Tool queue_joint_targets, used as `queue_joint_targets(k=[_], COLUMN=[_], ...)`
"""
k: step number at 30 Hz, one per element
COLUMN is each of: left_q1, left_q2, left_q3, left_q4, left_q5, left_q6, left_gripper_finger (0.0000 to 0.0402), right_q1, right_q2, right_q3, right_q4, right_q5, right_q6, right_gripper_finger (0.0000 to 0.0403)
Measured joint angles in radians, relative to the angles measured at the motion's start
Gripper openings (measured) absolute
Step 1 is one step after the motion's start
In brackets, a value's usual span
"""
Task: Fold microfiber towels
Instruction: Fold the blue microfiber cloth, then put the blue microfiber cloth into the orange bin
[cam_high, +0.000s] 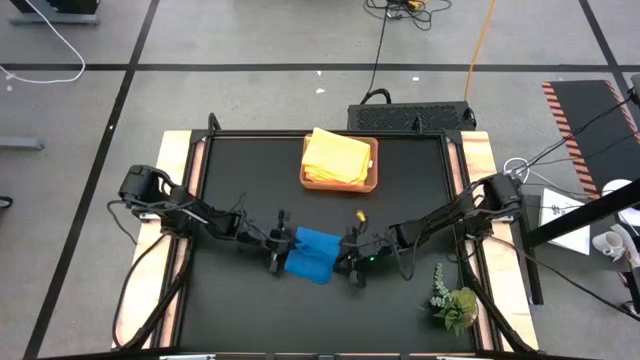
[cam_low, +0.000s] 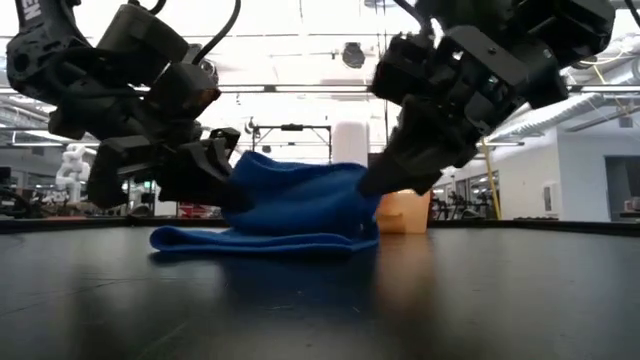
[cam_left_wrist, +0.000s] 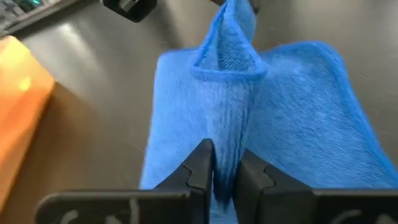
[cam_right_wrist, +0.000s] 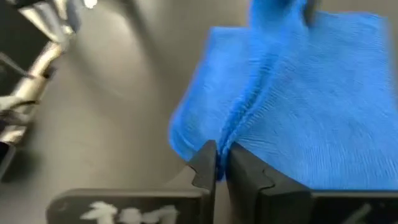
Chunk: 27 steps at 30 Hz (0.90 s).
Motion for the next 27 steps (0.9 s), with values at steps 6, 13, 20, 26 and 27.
queue_joint_targets(k=[6, 13, 20, 26, 27], left_q1=[-0.036, -0.089, -0.146, -0.177, -0.171], left_q2=[0.0, -0.015, -0.192, -0.355, -0.369], left_q3=[0.0, 0.001, 0.004, 0.002, 0.002], left_q4=[-0.037, -0.09, -0.14, -0.367, -0.381], left_q5=[0.005, 0.01, 0.086, -0.026, -0.064], left_q6=[-0.037, -0.092, -0.153, -0.256, -0.29], left_gripper_finger=[0.008, 0.0108, 0.0145, 0.0215, 0.0227], right_q1=[0.032, 0.056, -0.003, -0.076, -0.09], right_q2=[0.043, 0.019, -0.056, -0.054, -0.053], right_q3=[0.035, 0.039, 0.037, 0.037, 0.037], right_q4=[0.007, -0.001, -0.085, -0.113, -0.132], right_q5=[-0.026, -0.04, 0.121, 0.135, 0.135], right_q6=[-0.018, -0.018, 0.029, 0.03, 0.035], right_gripper_finger=[0.0074, 0.0141, 0.0168, 0.018, 0.0183])
